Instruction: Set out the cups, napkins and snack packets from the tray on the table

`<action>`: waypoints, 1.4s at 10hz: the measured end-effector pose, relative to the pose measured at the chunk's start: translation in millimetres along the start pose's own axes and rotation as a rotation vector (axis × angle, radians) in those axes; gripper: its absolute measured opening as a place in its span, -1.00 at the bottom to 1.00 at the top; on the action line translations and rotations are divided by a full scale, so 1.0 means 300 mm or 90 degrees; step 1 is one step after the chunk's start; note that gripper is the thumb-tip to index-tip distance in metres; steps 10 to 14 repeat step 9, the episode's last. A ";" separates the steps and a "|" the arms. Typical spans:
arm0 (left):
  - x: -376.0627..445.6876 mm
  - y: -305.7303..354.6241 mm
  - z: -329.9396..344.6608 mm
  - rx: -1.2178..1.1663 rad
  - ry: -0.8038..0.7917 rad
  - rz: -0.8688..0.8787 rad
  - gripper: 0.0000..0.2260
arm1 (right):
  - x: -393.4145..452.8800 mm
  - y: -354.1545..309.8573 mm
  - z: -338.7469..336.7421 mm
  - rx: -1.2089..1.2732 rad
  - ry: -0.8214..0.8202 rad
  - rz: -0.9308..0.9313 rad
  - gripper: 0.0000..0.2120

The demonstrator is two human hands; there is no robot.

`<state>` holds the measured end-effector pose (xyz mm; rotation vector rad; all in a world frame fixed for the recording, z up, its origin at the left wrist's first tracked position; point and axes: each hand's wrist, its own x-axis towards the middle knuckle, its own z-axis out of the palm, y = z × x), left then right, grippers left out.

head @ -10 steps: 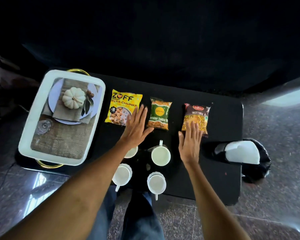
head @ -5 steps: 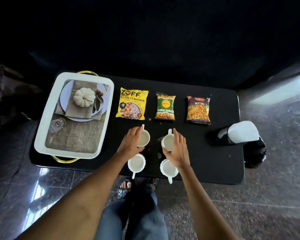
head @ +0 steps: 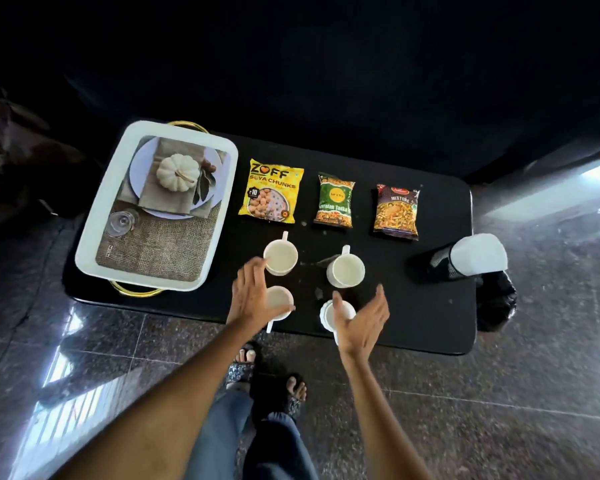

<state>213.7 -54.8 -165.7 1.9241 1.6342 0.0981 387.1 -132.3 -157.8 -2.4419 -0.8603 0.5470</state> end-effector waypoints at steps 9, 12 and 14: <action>-0.281 0.120 -0.073 0.074 0.027 0.014 -0.28 | -0.187 -0.118 -0.132 -0.241 -0.143 -0.173 -0.18; -0.281 0.120 -0.073 0.074 0.027 0.014 -0.28 | -0.187 -0.118 -0.132 -0.241 -0.143 -0.173 -0.18; -0.281 0.120 -0.073 0.074 0.027 0.014 -0.28 | -0.187 -0.118 -0.132 -0.241 -0.143 -0.173 -0.18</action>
